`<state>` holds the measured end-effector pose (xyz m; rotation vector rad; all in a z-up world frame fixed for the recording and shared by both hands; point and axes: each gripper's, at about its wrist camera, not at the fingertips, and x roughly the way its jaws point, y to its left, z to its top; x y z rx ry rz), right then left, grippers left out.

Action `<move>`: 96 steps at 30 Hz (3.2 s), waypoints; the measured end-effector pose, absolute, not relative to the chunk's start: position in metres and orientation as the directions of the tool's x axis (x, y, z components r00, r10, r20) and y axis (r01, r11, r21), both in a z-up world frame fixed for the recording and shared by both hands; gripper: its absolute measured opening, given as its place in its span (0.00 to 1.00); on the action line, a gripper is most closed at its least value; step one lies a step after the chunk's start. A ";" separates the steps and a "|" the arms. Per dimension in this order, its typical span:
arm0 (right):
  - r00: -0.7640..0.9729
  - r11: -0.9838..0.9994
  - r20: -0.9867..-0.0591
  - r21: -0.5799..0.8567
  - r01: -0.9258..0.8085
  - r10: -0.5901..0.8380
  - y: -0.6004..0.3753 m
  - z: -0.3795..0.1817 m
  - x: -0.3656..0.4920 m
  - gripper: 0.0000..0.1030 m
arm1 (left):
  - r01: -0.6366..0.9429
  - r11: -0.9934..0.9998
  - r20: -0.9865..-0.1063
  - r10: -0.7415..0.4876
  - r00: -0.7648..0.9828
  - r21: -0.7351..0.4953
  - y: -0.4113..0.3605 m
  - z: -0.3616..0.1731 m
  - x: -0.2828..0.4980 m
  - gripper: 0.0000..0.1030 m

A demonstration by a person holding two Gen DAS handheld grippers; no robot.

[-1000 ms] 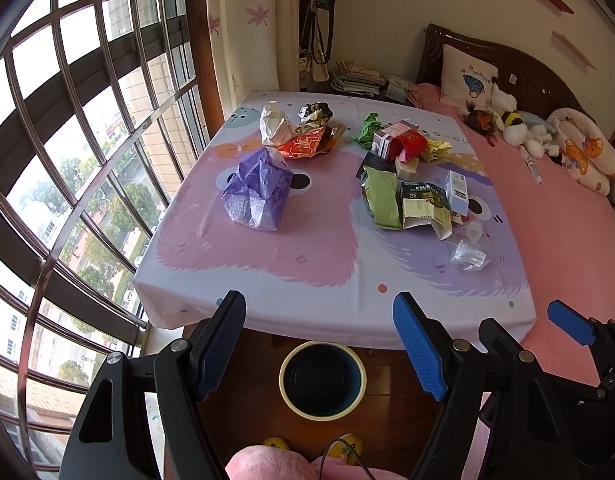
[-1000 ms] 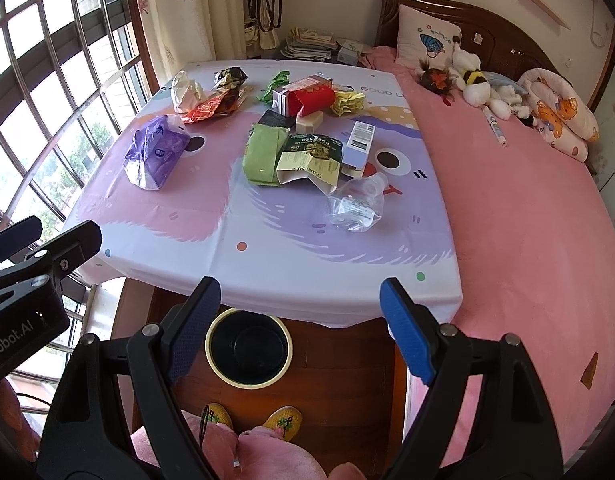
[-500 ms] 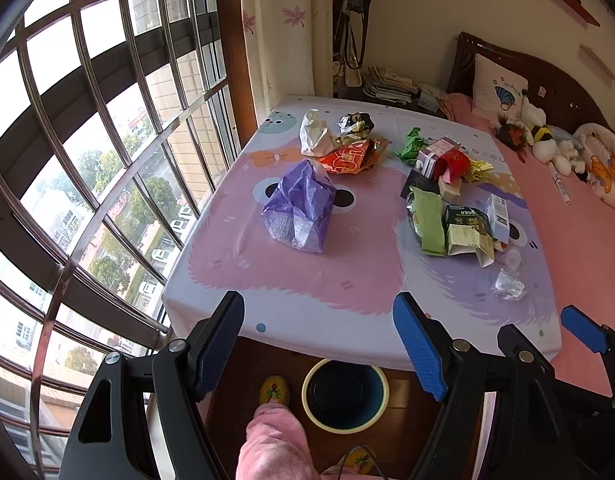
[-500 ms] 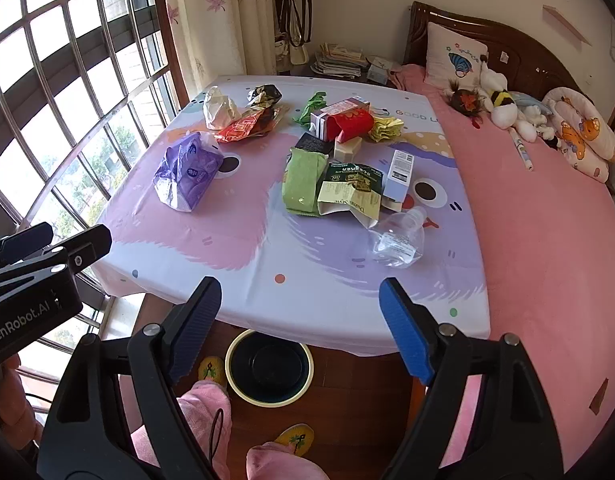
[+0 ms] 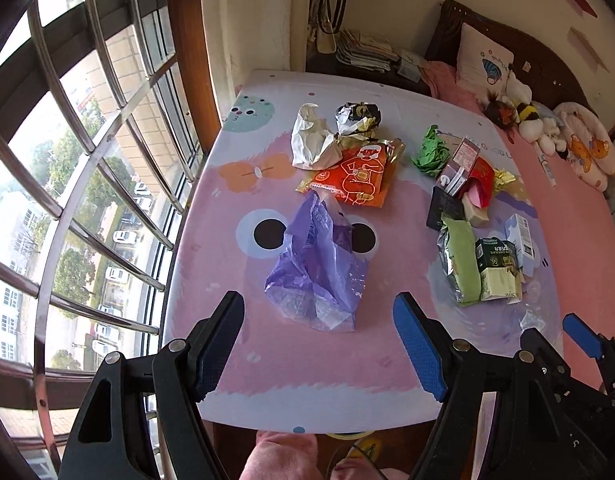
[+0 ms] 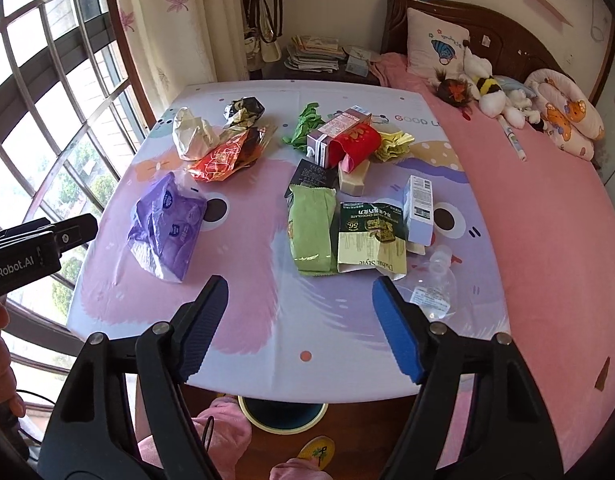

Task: Collect trash
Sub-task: 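Grasp the purple tissue pack with the left tool while the right tool grasps the green snack bag, then carry the purple pack and green bag with both tools over the trash bin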

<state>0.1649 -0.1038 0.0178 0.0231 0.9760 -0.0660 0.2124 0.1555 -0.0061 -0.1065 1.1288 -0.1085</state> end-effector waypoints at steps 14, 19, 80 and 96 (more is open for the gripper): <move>0.434 0.973 -0.897 0.023 0.231 -0.082 -0.104 -0.048 0.221 0.66 | 0.124 0.938 -0.940 -0.333 0.071 -0.322 0.147 -0.103 0.344 0.76; 0.424 0.970 -0.902 0.026 0.243 -0.082 -0.101 -0.050 0.228 0.66 | 0.191 0.953 -0.969 -0.246 0.028 -0.236 0.125 -0.133 0.361 0.76; 0.383 0.919 -0.849 0.261 -0.294 0.363 -0.202 0.005 0.054 0.19 | 0.127 0.992 -0.894 -0.077 0.442 -0.023 -0.029 -0.021 -0.012 0.17; 0.221 0.950 -0.931 0.254 -0.181 0.291 -0.195 -0.121 -0.048 0.20 | 0.179 0.983 -0.977 -0.084 0.197 -0.048 -0.021 -0.150 -0.072 0.17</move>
